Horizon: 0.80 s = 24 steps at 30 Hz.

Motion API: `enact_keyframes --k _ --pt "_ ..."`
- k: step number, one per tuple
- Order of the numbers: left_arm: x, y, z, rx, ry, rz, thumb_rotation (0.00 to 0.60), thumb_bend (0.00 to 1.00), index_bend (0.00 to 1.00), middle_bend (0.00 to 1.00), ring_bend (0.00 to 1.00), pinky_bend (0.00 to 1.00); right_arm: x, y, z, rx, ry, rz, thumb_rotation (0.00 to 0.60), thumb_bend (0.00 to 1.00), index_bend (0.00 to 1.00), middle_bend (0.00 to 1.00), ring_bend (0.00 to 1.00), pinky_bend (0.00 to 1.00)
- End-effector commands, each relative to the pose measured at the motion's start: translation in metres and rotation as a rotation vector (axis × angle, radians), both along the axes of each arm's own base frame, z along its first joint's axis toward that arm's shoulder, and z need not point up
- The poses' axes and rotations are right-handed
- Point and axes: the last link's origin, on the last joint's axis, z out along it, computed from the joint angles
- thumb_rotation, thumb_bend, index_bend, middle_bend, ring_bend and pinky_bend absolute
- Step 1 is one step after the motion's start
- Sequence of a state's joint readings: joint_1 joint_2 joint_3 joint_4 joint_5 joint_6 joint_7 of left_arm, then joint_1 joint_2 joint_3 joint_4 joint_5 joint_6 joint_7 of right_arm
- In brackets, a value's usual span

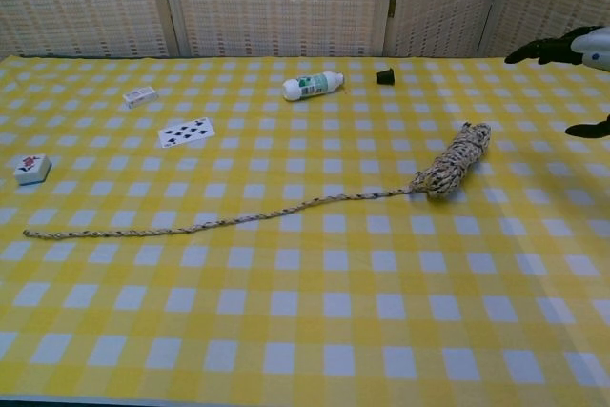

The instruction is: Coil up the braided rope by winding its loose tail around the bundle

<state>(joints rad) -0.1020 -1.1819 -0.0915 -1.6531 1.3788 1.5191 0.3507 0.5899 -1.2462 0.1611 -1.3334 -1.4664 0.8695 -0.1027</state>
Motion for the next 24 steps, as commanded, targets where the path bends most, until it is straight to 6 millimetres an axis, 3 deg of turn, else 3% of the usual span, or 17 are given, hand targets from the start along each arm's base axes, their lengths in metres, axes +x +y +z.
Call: enact_keyframes --k 1,7,24 --pt "-0.001 0.0 -0.001 -0.002 -0.007 0.006 0.6 0.15 0.01 0.0 0.0 0.0 0.007 -0.019 -0.023 0.035 0.059 0.023 0.6 0.34 0.07 0.1 0.13 0.0" --pt "-0.004 -0.001 -0.001 -0.006 -0.012 0.018 0.6 0.15 0.01 0.0 0.0 0.0 0.009 -0.036 -0.051 0.066 0.111 0.039 0.6 0.34 0.09 0.11 0.14 0.0" --pt "-0.011 -0.001 0.0 -0.011 -0.027 0.039 0.6 0.15 0.02 0.0 0.0 0.0 0.014 -0.056 -0.089 0.087 0.139 0.078 0.6 0.34 0.22 0.21 0.22 0.0"
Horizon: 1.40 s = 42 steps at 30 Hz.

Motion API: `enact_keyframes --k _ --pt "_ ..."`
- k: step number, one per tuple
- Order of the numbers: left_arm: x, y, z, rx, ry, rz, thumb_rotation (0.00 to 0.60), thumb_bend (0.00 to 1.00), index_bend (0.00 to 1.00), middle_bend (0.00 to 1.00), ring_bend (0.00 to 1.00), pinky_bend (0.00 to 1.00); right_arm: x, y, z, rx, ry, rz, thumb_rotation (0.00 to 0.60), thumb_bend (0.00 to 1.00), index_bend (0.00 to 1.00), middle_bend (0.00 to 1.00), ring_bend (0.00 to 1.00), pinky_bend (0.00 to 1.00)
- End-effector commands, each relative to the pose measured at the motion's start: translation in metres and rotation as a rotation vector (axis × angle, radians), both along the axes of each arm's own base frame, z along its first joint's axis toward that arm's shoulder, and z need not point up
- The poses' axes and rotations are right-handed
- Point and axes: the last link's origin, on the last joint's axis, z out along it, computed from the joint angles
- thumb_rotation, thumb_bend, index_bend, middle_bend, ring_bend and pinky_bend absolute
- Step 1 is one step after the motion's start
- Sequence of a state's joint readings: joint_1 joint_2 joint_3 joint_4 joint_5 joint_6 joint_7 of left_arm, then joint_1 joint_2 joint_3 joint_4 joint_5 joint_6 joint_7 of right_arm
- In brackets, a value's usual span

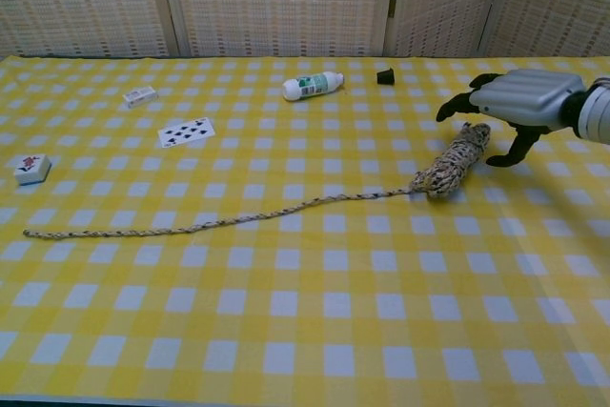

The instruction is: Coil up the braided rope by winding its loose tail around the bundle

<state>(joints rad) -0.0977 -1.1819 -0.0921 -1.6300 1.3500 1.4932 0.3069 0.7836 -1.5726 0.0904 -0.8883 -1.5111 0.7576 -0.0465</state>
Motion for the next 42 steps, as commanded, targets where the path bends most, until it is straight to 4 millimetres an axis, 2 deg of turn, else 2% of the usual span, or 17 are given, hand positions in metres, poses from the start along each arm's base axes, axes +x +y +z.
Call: enact_keyframes --k 1,9,23,29,37,42 --pt "-0.001 0.0 0.0 -0.003 -0.001 0.004 0.6 0.15 0.02 0.0 0.0 0.0 0.001 -0.003 -0.007 0.009 -0.006 -0.001 0.6 0.34 0.23 0.22 0.23 0.0" --pt "-0.003 0.001 0.0 0.0 -0.004 0.008 0.6 0.15 0.03 0.0 0.0 0.0 -0.001 -0.005 -0.011 0.007 -0.023 0.004 0.6 0.34 0.3 0.28 0.29 0.04" --pt "-0.005 0.003 -0.003 -0.008 -0.009 0.006 0.6 0.15 0.04 0.0 0.0 0.0 -0.009 -0.003 -0.009 -0.002 -0.029 0.005 0.6 0.34 0.44 0.39 0.39 0.22" --pt "-0.002 0.007 -0.002 -0.003 -0.006 -0.02 0.6 0.15 0.04 0.0 0.0 0.0 -0.009 -0.001 -0.007 -0.006 -0.042 0.024 0.6 0.41 0.59 0.5 0.5 0.4" --pt "0.02 0.033 -0.008 -0.046 0.007 -0.17 0.6 0.15 0.12 0.01 0.03 0.0 -0.003 0.008 0.002 0.004 -0.113 0.048 0.6 0.48 0.69 0.57 0.58 0.49" --pt "0.04 0.059 -0.019 -0.126 -0.026 -0.28 0.6 0.18 0.22 0.09 0.1 0.02 0.005 0.018 0.009 0.012 -0.167 0.065 0.6 0.49 0.7 0.59 0.59 0.51"
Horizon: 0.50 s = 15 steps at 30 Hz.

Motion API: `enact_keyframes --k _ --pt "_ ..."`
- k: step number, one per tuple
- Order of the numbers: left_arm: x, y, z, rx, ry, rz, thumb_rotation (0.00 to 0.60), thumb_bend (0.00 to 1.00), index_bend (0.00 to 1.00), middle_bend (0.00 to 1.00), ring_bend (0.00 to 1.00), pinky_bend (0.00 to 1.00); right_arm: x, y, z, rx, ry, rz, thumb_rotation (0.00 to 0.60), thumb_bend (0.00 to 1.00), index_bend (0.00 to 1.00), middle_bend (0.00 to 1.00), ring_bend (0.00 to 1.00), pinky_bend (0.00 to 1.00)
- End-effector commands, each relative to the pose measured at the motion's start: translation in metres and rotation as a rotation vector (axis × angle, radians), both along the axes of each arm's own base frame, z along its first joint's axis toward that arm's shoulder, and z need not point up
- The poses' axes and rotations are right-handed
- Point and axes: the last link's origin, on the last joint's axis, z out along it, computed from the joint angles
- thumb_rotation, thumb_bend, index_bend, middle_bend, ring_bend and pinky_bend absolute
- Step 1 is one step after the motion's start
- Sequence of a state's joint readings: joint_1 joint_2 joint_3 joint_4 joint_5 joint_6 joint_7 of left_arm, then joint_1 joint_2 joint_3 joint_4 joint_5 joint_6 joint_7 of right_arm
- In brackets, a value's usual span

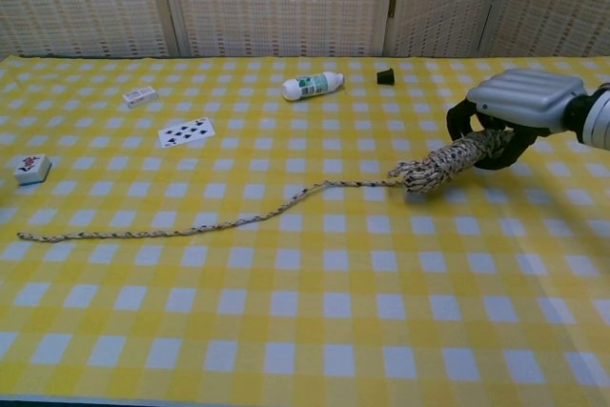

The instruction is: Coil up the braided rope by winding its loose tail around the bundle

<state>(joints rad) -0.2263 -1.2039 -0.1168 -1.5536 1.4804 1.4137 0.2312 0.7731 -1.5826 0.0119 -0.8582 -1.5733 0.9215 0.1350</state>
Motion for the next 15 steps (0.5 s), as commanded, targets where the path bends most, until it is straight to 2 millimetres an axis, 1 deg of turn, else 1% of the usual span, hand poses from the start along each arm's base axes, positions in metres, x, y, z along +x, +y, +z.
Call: enact_keyframes --k 1,3,6,10,15 --pt "0.012 0.018 -0.01 -0.063 -0.03 -0.063 0.6 0.19 0.23 0.1 0.11 0.03 0.005 0.007 0.008 0.001 -0.037 0.011 0.6 0.49 0.7 0.59 0.59 0.51" --pt "0.018 0.029 -0.019 -0.11 -0.047 -0.085 0.6 0.23 0.27 0.12 0.12 0.04 0.008 0.01 0.011 0.001 -0.052 0.014 0.6 0.49 0.7 0.59 0.6 0.51" --pt "0.021 0.041 -0.032 -0.16 -0.029 -0.094 0.6 0.26 0.33 0.14 0.14 0.05 0.014 0.014 0.015 -0.003 -0.075 0.011 0.6 0.49 0.7 0.59 0.6 0.51" --pt "0.022 0.052 -0.049 -0.195 -0.006 -0.084 0.6 0.27 0.37 0.15 0.14 0.05 0.021 0.016 0.022 -0.015 -0.092 0.013 0.6 0.49 0.7 0.59 0.6 0.51" --pt "0.02 0.059 -0.072 -0.251 -0.029 -0.049 0.6 0.27 0.43 0.16 0.14 0.05 0.029 0.016 0.034 -0.051 -0.097 0.019 0.6 0.49 0.7 0.59 0.6 0.51"
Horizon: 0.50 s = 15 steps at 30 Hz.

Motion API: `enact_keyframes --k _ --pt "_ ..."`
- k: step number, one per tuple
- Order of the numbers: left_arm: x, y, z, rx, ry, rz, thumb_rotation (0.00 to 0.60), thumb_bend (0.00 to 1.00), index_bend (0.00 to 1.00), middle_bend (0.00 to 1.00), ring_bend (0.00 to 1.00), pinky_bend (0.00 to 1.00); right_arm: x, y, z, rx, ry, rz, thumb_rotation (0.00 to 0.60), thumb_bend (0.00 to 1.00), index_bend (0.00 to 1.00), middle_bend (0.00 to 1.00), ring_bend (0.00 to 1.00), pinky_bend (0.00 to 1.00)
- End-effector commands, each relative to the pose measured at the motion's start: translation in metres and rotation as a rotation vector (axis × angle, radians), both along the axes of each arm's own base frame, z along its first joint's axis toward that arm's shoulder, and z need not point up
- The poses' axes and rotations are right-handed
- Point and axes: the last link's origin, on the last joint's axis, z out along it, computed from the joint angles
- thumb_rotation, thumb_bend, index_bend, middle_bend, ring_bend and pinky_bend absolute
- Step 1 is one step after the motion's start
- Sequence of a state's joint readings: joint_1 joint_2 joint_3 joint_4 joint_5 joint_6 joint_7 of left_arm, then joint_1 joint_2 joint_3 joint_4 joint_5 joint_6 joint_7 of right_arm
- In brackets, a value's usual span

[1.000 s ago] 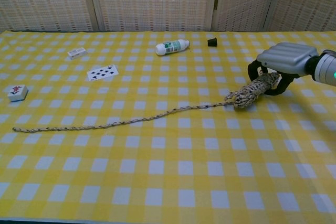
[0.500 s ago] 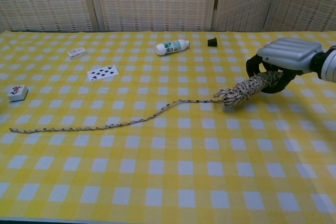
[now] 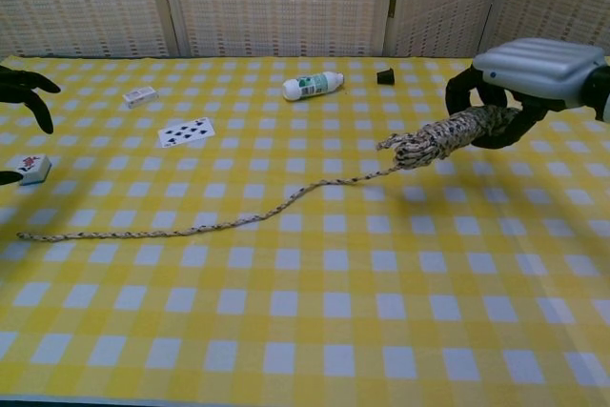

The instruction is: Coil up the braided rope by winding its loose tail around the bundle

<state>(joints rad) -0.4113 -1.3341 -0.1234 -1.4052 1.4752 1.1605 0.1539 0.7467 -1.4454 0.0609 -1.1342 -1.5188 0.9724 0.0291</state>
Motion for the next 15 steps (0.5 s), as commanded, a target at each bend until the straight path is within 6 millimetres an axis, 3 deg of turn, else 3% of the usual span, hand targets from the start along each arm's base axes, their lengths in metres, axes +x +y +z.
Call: enact_keyframes --k 1,15 --pt "0.0 0.004 -0.014 -0.035 -0.012 0.018 0.6 0.27 0.44 0.16 0.14 0.05 0.005 -0.001 0.011 -0.031 -0.006 0.001 0.6 0.49 0.7 0.59 0.6 0.51" --pt "-0.01 -0.004 -0.055 -0.105 -0.035 0.082 0.6 0.27 0.51 0.17 0.14 0.05 0.006 0.002 0.013 -0.03 0.007 -0.022 0.6 0.49 0.7 0.59 0.6 0.51"
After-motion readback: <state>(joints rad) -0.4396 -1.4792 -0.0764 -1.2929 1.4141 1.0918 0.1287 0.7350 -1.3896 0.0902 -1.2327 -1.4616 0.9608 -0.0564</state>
